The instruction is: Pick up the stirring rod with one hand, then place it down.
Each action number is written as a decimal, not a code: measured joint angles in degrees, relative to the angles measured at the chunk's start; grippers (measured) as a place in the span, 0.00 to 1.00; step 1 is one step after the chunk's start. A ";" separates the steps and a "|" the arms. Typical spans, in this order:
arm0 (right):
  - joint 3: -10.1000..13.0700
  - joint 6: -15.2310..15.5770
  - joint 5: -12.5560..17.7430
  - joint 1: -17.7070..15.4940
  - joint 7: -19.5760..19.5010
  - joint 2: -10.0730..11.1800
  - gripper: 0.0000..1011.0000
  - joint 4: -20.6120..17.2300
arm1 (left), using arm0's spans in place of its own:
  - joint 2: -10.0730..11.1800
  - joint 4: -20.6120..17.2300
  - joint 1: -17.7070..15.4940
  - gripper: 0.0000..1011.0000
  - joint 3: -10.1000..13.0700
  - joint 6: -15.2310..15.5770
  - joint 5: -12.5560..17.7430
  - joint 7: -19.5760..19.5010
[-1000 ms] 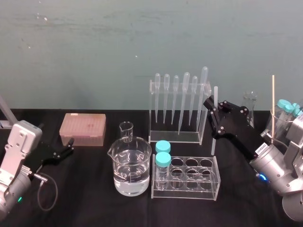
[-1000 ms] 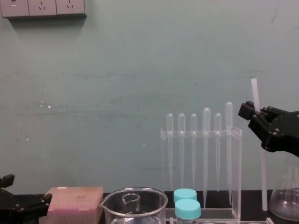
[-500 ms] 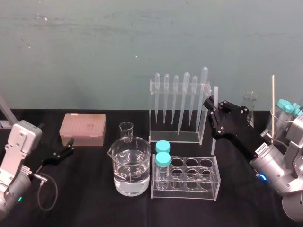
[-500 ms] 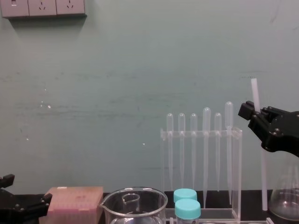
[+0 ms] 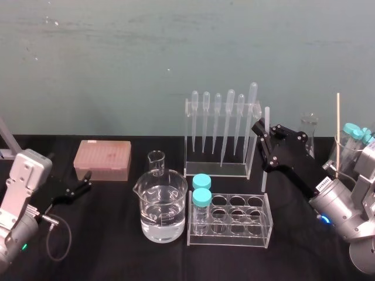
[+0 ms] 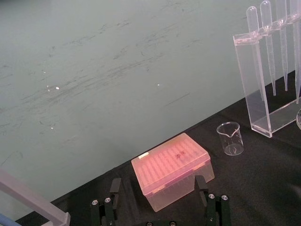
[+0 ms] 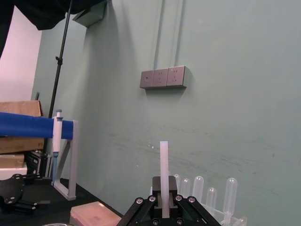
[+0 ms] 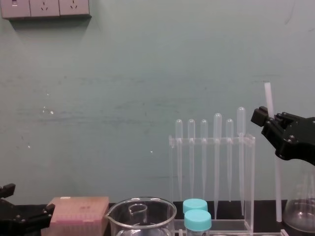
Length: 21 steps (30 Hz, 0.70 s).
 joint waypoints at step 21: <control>0.00 0.00 0.00 0.00 0.00 0.00 0.07 0.00 | 0.00 0.00 0.00 0.99 0.00 0.00 0.00 0.00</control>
